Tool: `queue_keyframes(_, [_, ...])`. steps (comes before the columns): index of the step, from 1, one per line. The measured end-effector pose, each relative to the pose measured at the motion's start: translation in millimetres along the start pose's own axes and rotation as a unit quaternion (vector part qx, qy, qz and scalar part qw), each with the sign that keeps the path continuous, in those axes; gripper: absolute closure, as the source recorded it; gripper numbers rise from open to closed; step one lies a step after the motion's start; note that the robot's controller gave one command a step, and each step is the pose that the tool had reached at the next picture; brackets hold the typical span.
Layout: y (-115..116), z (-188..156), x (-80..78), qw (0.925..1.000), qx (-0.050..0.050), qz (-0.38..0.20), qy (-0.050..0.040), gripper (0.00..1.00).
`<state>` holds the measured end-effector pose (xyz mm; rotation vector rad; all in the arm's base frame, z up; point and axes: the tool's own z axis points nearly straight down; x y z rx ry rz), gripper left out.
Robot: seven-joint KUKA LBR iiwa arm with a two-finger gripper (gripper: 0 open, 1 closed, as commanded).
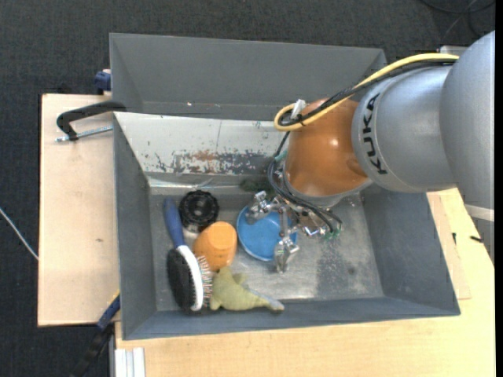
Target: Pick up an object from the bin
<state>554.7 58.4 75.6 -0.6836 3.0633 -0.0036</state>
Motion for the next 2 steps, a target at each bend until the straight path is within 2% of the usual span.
queue_keyframes(1, [-1,-2,2.3,1.0000,-0.001,0.001,0.0063,1.00])
queue_keyframes(2, [9,-142,-5.7,0.9954,0.001,-0.095,-0.0060,1.00])
